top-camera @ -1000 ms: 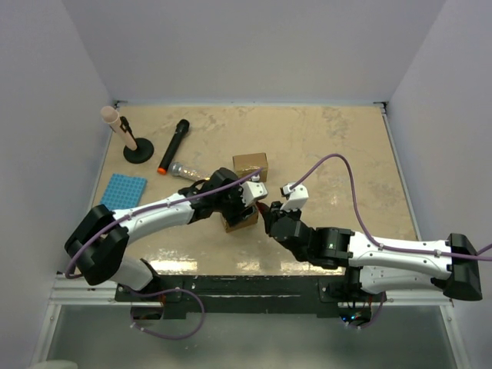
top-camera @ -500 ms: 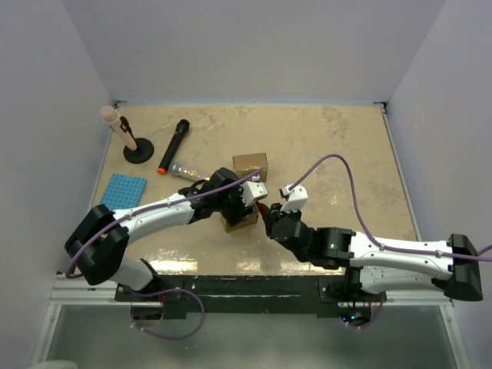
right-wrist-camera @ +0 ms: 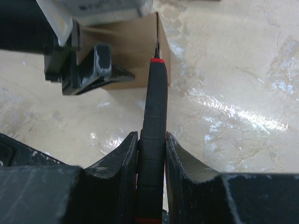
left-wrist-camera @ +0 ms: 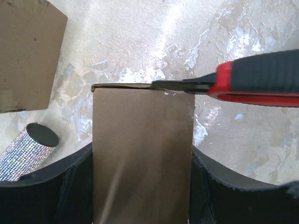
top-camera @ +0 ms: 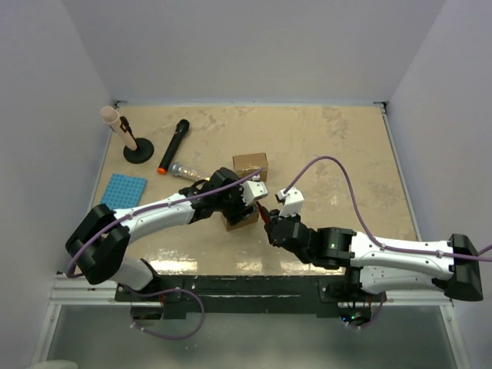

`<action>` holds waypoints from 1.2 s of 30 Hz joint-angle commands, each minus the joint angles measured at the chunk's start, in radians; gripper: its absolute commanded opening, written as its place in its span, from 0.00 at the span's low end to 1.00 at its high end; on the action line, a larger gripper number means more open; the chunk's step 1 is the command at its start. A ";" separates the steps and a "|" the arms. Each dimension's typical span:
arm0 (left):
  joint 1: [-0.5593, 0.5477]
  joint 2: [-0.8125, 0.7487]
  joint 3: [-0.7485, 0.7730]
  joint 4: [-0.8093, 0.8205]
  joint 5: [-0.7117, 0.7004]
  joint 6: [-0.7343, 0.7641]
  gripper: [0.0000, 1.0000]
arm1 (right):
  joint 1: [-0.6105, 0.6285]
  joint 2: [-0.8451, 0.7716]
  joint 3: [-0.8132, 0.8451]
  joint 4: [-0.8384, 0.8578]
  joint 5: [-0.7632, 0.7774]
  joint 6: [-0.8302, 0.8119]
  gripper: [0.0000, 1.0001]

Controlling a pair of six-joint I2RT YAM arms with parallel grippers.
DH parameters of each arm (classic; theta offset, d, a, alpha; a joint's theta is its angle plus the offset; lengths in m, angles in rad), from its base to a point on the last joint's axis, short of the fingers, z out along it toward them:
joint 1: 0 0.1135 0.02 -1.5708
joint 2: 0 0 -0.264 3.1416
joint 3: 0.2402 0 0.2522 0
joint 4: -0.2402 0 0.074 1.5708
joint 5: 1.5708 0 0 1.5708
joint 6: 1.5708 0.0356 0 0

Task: Unpack the express box
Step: Cut the express box at the center of the board.

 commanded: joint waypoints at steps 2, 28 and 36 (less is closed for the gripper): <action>0.019 0.044 -0.027 0.055 -0.155 0.049 0.49 | 0.024 -0.020 0.052 -0.028 -0.142 0.018 0.00; 0.020 -0.008 -0.071 0.084 -0.158 0.046 0.52 | 0.024 -0.026 0.108 -0.072 -0.139 -0.010 0.00; 0.020 -0.102 -0.025 0.032 -0.244 0.000 0.74 | 0.022 -0.023 0.217 -0.178 -0.041 -0.043 0.00</action>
